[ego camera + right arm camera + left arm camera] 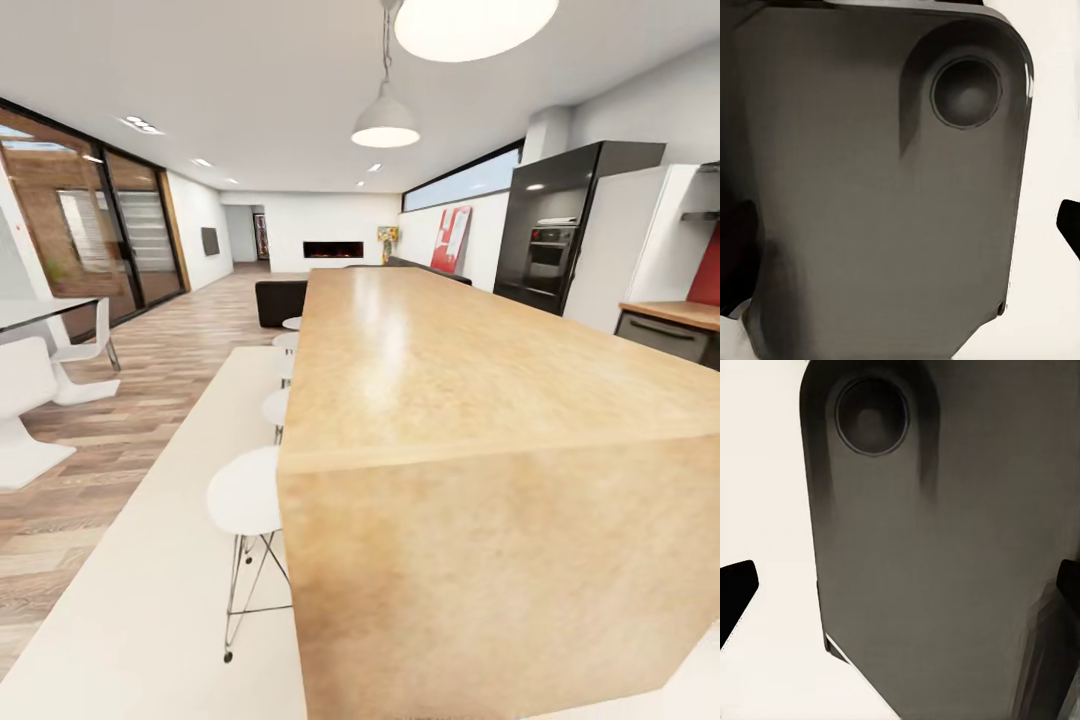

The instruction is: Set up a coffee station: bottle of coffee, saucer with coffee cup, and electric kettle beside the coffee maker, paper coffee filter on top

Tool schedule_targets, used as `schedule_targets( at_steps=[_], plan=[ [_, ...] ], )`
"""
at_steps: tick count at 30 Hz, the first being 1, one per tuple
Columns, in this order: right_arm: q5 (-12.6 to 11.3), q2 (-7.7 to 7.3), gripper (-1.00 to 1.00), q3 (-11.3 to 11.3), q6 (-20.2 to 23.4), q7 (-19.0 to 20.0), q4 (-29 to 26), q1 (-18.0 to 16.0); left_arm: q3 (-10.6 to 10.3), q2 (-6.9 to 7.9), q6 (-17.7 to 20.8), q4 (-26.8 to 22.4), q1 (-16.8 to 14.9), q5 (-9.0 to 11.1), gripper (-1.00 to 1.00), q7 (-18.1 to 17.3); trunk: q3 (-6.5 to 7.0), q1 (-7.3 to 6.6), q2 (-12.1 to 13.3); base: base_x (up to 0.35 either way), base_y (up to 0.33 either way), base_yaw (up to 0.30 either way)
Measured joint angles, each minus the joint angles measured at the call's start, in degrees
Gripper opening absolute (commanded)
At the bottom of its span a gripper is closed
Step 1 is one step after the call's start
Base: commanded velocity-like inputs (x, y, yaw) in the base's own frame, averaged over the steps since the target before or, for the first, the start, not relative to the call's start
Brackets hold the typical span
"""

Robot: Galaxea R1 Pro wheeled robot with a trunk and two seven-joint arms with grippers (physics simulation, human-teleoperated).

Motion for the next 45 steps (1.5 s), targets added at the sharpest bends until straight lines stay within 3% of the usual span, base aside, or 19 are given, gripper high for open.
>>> schedule_targets(
  at_steps=[31, 45],
  plan=[
    [-0.08, -1.06, 1.0, -0.02, 0.03, -0.02, -0.11, 0.01, 0.08, -0.62, 0.51, 0.02, 0.0, 0.21, 1.0, 0.57, 5.38, -6.58, 12.02, 0.0, 0.0, -0.273],
    [-0.08, -2.46, 1.0, -0.01, 0.01, 0.0, -0.92, -0.02, -0.07, -0.64, 0.44, -0.06, 0.0, 0.29, 1.0, 0.57, 7.9, -9.66, 17.64, 0.0, 0.0, -0.3]
  ],
)
